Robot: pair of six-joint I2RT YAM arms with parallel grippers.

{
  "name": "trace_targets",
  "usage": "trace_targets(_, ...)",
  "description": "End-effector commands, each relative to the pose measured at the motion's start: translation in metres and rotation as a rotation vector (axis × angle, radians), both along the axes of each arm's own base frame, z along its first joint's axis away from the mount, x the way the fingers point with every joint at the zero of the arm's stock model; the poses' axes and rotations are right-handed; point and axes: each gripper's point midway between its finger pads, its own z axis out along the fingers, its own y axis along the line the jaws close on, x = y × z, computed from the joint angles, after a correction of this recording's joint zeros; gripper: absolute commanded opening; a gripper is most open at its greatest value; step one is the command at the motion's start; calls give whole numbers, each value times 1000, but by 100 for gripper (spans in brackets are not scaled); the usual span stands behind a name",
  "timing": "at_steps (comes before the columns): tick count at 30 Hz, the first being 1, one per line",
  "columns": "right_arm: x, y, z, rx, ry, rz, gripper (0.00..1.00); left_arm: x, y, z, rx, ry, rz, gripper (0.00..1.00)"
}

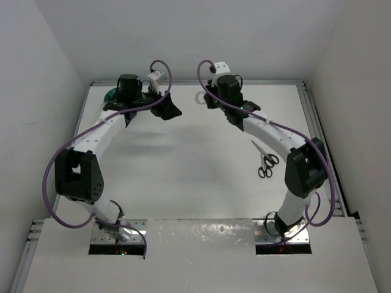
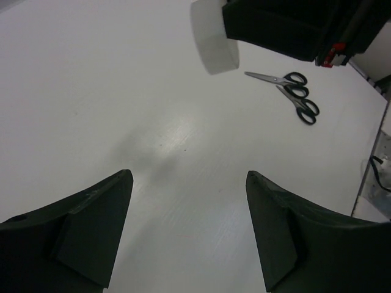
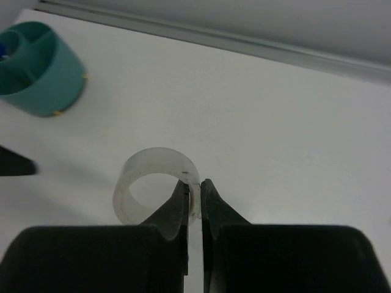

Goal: Sort the stationery into containers
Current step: Pick up the stationery from the center of the board, then place the stationery in the storage box.

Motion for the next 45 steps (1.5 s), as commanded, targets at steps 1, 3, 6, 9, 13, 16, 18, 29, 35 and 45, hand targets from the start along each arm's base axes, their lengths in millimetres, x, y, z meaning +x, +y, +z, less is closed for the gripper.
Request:
trace_targets(1,8,37,33,30,-118,114,0,-12,-18,33,-84,-68,-54,73)
trace_targets(3,2,60,44,52,-145,170,0,-12,-23,36,-94,-82,-57,73)
trace_targets(6,-5,79,54,70,-167,217,0,-12,-28,40,-133,-65,-53,72)
trace_targets(9,-14,93,56,65,-182,257,0,-8,-27,42,-145,-62,-29,72)
trace_targets(13,-22,101,58,66,-188,275,0,0,-25,48,-151,-92,8,69)
trace_targets(16,-28,103,56,66,-183,288,0,12,-16,45,-122,-103,90,66)
trace_targets(18,-31,105,59,71,-191,293,0,17,-11,42,-106,-106,120,65)
trace_targets(29,-36,111,58,88,-187,312,0,21,-12,48,-117,-116,124,31)
trace_targets(35,-38,113,56,97,-186,327,0,19,-12,47,-114,-112,127,0)
trace_targets(45,-30,73,37,41,-135,229,57,64,86,40,57,-120,461,0)
